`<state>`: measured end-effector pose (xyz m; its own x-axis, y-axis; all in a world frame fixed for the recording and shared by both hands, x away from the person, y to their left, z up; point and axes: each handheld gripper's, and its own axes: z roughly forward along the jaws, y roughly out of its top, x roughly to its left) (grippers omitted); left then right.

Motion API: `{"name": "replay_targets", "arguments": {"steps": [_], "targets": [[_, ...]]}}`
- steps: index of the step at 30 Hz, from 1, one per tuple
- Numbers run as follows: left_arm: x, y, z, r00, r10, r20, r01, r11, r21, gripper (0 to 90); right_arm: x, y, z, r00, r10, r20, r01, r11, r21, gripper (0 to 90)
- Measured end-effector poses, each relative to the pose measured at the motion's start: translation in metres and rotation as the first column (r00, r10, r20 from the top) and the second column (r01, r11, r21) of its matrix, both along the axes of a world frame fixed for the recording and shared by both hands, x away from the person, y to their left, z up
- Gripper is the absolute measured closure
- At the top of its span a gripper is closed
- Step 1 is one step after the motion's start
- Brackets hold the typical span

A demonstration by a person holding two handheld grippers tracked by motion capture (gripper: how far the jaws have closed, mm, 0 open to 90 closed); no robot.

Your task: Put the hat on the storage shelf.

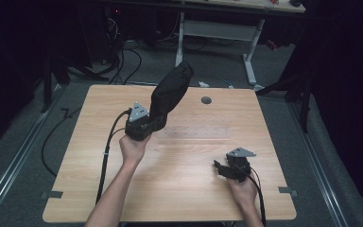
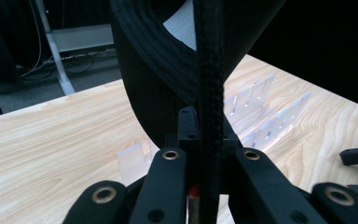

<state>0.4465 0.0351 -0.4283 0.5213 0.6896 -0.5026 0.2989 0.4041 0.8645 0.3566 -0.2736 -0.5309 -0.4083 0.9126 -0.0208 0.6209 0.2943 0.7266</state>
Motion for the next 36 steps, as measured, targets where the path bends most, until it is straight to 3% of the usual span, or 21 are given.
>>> {"name": "replay_targets", "arguments": {"steps": [25, 36], "targets": [[0.015, -0.008, -0.020, 0.9988, 0.044, -0.023, -0.044, 0.9990, 0.012, 86.3, 0.000, 0.000, 0.000, 1.0000, 0.001, -0.001, -0.001, 1.000, 0.001, 38.4], [0.016, -0.012, -0.020, 0.9974, 0.067, -0.027, -0.067, 0.9977, 0.013, 86.2, 0.000, 0.000, 0.000, 1.0000, 0.001, -0.001, -0.001, 1.000, 0.001, 38.4]]}}
